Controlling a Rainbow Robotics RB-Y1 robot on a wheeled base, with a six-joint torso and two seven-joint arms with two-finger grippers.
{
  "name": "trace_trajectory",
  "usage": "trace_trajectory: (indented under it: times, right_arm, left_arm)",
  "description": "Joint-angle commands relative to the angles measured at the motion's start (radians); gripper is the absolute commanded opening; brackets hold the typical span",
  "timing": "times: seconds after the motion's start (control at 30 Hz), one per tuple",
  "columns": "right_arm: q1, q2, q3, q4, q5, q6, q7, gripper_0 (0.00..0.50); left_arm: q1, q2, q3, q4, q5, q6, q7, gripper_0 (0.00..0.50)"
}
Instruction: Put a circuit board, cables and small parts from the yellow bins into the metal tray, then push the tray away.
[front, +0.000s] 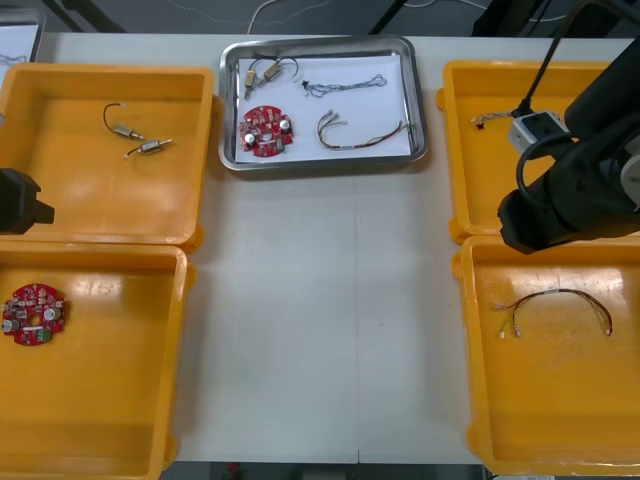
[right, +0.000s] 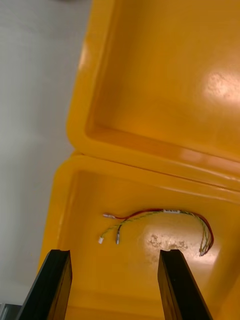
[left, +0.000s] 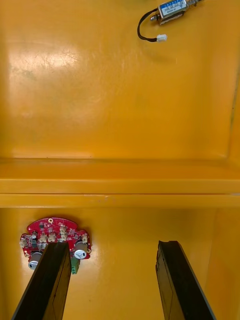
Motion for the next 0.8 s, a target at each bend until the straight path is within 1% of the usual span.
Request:
trace_trajectory:
  times: [0.03, 0.27, 0.33, 0.43, 0.57, 0.7, 0.8]
  right_arm:
    - [0.097, -0.043, -0.15, -0.034, -0.028, 0.018, -0.027, 0.5]
    - [0.256, -0.046, -0.363, -0.04, -0.099, 0.018, -0.009, 0.5]
    - [0.287, -0.046, -0.398, -0.04, -0.106, 0.018, 0.0, 0.5]
    - [0.327, -0.046, -0.444, -0.041, -0.103, 0.018, 0.019, 0.5]
    - [0.363, -0.046, -0.483, -0.04, -0.069, 0.018, 0.045, 0.5]
    - [0.365, -0.046, -0.484, -0.015, -0.037, 0.018, 0.07, 0.5]
    - [0.365, -0.044, -0.484, 0.016, -0.039, -0.001, 0.086, 0.5]
  left_arm:
    - [0.007, -0.01, 0.006, -0.026, -0.008, 0.004, -0.031, 0.5]
    - [0.007, -0.01, 0.006, -0.026, -0.008, 0.004, -0.031, 0.5]
    - [0.007, -0.01, 0.006, -0.026, -0.008, 0.004, -0.031, 0.5]
    - [0.007, -0.01, 0.006, -0.026, -0.008, 0.004, -0.031, 0.5]
    - [0.007, -0.01, 0.006, -0.026, -0.008, 0.004, -0.031, 0.5]
    - [0.007, -0.01, 0.006, -0.026, -0.008, 0.004, -0.031, 0.5]
    - [0.007, -0.01, 0.006, -0.026, -0.008, 0.004, -0.031, 0.5]
